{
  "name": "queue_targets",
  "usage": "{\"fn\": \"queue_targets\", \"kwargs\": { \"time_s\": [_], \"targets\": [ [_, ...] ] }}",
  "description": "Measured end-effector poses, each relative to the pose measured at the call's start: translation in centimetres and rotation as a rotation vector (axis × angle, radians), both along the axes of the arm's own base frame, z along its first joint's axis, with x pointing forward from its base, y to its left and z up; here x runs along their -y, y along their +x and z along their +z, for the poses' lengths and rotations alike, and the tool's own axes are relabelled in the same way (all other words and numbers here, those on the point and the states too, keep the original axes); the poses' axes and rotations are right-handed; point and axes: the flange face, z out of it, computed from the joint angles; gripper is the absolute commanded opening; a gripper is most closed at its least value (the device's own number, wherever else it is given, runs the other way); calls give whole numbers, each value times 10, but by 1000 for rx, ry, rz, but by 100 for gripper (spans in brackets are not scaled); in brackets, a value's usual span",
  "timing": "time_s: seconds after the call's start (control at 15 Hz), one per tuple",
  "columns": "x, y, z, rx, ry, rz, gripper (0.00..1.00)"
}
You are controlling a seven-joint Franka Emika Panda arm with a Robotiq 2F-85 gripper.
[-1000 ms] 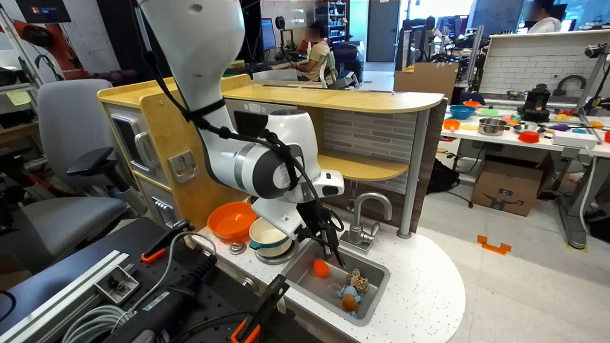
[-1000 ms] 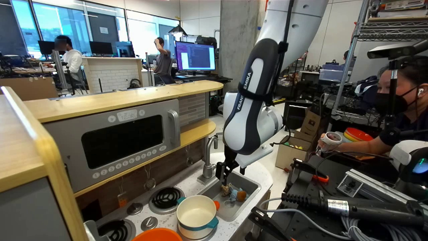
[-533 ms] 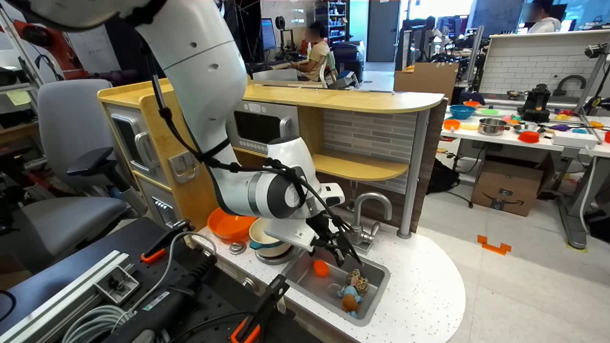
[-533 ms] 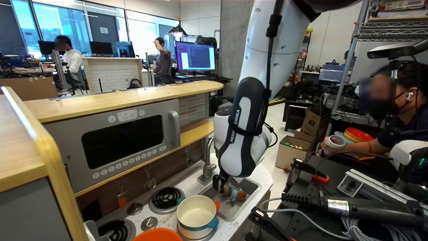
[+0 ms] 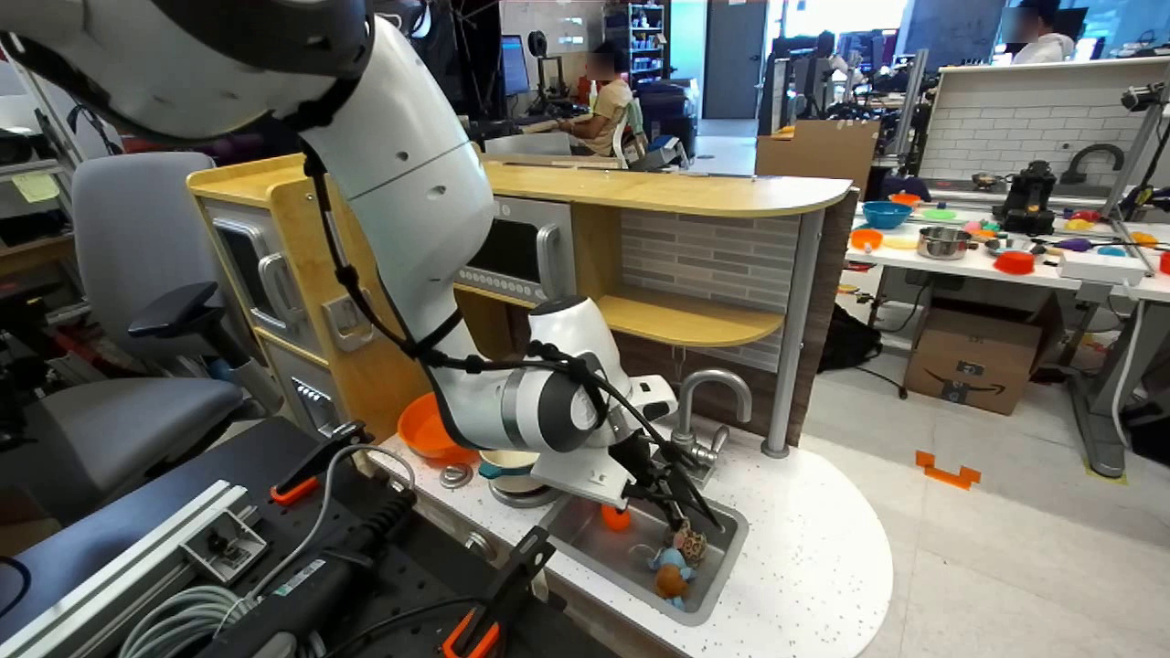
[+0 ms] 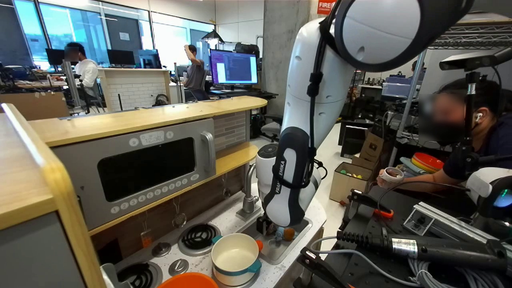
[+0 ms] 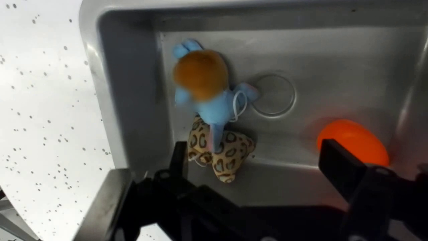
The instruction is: Pick the blue and brown object in the sink and put it in the pot on the stove
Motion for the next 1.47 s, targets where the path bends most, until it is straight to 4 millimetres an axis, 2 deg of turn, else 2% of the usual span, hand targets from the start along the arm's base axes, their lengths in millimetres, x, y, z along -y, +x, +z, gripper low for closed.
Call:
{"fn": "queue_targets", "kwargs": {
  "time_s": [0.4,0.87,1.13,1.47],
  "targets": [
    [-11,8,-24,0,2,28,100],
    [-14,13,-39,-51,-4,26,100],
    [-28,10,-45,-72,13,50,100],
    [-28,10,-46,-78,13,73,100]
  ]
}}
